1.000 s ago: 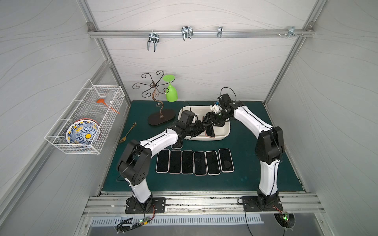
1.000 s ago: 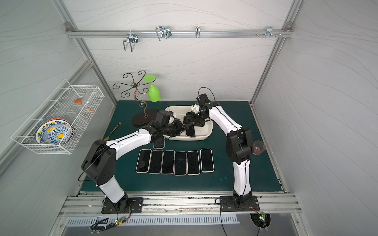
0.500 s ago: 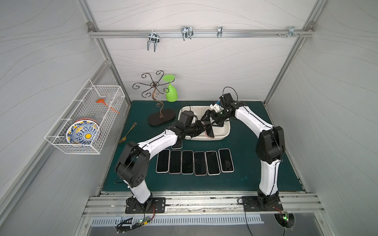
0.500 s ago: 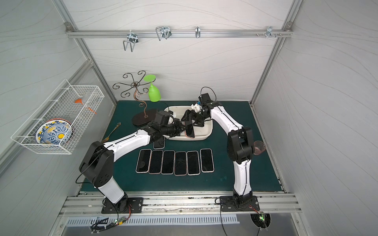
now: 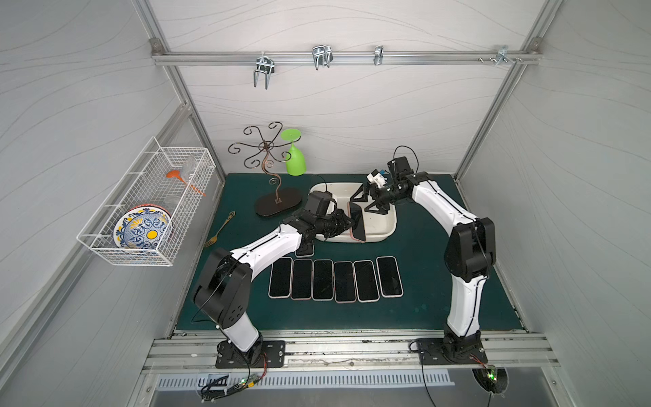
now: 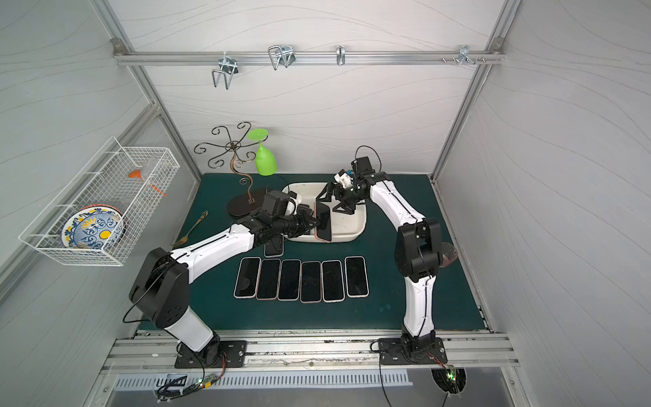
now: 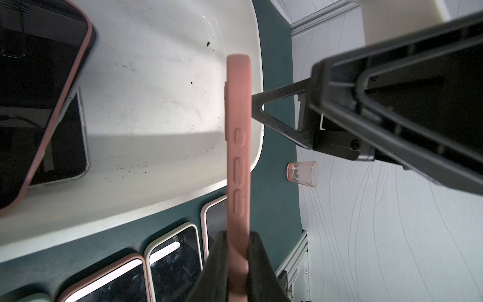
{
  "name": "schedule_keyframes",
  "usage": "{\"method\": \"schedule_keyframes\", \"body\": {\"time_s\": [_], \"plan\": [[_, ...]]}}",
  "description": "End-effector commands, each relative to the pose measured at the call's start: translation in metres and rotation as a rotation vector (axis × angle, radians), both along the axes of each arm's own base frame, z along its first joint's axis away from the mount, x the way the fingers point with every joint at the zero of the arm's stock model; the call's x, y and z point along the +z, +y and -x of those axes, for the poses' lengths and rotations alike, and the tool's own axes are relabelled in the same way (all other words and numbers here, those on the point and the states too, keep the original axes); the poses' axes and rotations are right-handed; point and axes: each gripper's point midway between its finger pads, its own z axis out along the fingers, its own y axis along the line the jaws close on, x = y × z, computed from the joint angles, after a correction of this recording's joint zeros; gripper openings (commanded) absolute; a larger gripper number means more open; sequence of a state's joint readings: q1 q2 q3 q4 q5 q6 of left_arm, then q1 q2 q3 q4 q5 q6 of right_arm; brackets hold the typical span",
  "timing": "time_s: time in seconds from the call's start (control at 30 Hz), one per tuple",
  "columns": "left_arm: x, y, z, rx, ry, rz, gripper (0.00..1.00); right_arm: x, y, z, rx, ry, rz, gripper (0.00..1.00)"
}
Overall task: Take the phone out of the storage box
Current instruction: Pick up the phone from the storage box, then place the phone at the center of the board.
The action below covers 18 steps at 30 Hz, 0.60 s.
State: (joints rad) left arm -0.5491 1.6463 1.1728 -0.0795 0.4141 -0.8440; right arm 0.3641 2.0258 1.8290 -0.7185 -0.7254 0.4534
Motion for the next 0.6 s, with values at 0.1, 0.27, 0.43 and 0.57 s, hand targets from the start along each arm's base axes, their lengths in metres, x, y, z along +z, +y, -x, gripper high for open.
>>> {"method": "schedule_keyframes", "body": {"time_s": [0.1, 0.27, 0.43, 0.57], "plan": [[0.037, 0.025, -0.013, 0.019, -0.111, 0.028, 0.00, 0.027, -0.027, -0.005, -0.045, -0.036, -0.049, 0.98], [0.051, 0.053, -0.020, 0.059, -0.140, 0.010, 0.00, 0.030, -0.041, -0.006, -0.063, -0.047, -0.042, 0.98], [0.065, 0.082, -0.023, 0.097, -0.151, 0.013, 0.00, 0.030, -0.048, -0.003, -0.067, -0.048, -0.036, 0.99], [0.082, 0.121, -0.020, 0.125, -0.166, 0.007, 0.00, 0.033, -0.050, 0.001, -0.062, -0.060, -0.027, 0.99]]}}
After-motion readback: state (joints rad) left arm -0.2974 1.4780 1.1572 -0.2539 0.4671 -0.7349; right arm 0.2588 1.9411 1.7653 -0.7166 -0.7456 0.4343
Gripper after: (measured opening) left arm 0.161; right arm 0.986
